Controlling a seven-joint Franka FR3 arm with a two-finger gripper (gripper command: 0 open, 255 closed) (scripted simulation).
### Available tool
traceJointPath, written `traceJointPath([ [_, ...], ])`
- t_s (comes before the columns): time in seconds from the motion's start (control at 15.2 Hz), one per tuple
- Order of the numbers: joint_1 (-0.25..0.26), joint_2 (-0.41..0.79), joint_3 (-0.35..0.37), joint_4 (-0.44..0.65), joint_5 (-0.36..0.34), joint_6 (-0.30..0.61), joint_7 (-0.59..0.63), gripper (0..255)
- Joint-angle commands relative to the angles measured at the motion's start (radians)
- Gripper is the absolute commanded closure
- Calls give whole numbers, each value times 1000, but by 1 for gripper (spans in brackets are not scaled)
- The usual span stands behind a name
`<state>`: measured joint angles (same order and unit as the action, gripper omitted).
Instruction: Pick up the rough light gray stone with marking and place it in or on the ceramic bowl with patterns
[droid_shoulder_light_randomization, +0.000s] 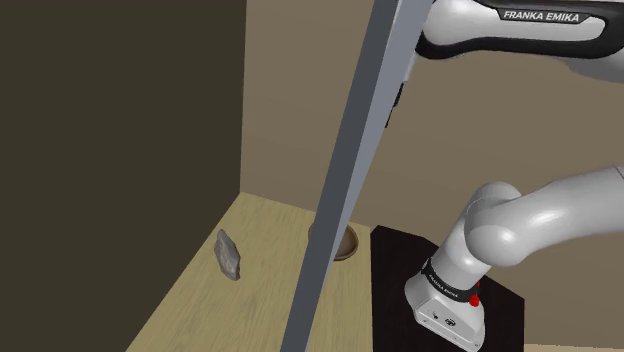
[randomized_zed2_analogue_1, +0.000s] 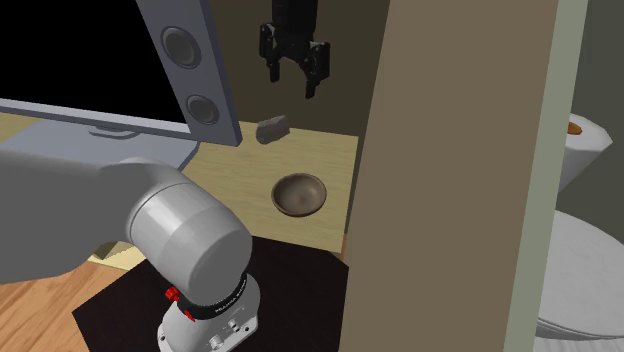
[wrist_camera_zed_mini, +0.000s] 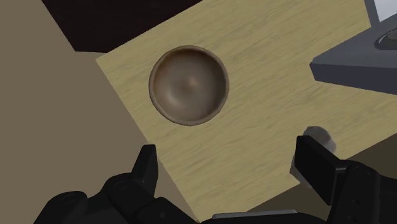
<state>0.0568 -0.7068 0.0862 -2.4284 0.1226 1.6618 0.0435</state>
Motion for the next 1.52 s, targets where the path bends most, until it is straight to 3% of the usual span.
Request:
traceJointPath([
  [0.0, 8, 37, 28, -21, 19, 62, 30, 0],
  [0.73, 46, 356, 195, -1, 81, 379, 215, 0],
  [1.12, 97, 582, 230, 81, 39, 528, 341, 0],
  [1.45, 171, 779, 212, 186, -22, 621, 448, 0],
])
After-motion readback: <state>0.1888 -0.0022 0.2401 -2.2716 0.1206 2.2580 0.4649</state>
